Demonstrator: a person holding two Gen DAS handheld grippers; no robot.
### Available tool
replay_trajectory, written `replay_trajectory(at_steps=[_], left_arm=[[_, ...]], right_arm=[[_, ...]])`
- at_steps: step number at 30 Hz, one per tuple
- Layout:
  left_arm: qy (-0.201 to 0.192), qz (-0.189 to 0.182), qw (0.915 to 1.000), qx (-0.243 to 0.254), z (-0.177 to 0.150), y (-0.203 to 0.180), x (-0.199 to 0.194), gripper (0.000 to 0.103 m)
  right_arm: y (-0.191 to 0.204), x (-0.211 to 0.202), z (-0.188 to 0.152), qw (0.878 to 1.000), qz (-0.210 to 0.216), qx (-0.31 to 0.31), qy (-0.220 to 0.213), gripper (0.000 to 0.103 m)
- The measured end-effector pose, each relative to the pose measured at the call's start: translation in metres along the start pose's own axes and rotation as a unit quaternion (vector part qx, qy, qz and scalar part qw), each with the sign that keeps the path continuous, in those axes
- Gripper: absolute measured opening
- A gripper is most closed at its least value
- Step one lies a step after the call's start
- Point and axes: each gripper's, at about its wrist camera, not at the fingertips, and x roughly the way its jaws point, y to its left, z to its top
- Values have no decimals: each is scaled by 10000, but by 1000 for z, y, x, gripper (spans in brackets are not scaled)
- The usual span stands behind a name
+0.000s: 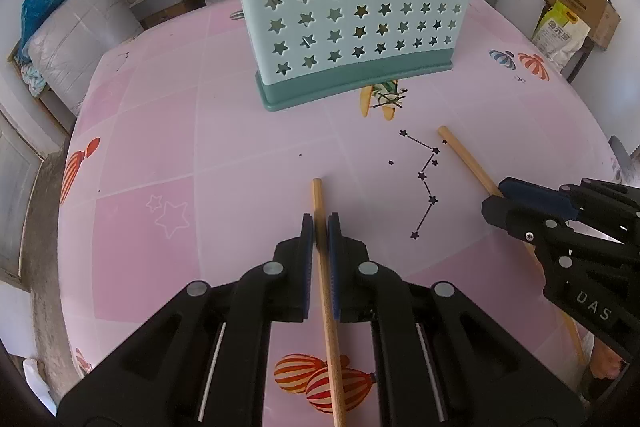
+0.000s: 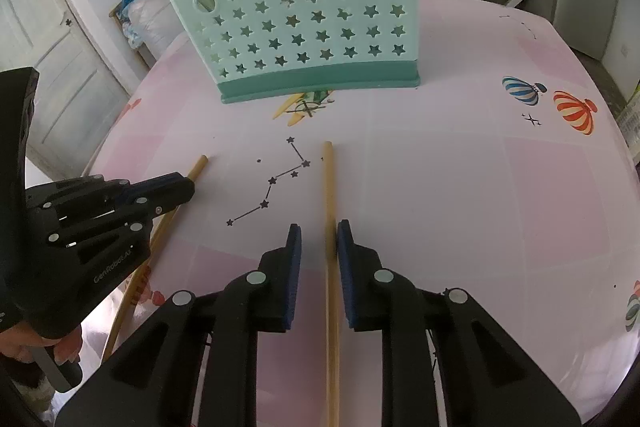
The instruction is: Organize utensils
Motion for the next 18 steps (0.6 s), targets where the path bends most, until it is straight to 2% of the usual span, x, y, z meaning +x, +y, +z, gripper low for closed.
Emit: replay_trajectory(at_steps=[3,9,13,18], left_arm=[[-29,-26,10000,-54,1,1,1,4],[-113,-179,9986,-483,9,14,5,4],[23,-195,9988,-450,14,17,7,4],[251,-158,9989,-351,17,18,6,14]], right_arm=[[-1,0,0,10000,9,16,-3,17],[-2,1,0,10000,18,29,-4,17],[-3,0,0,10000,25,34,-8,17],[-4,-1,0,10000,37,56,-17,17]])
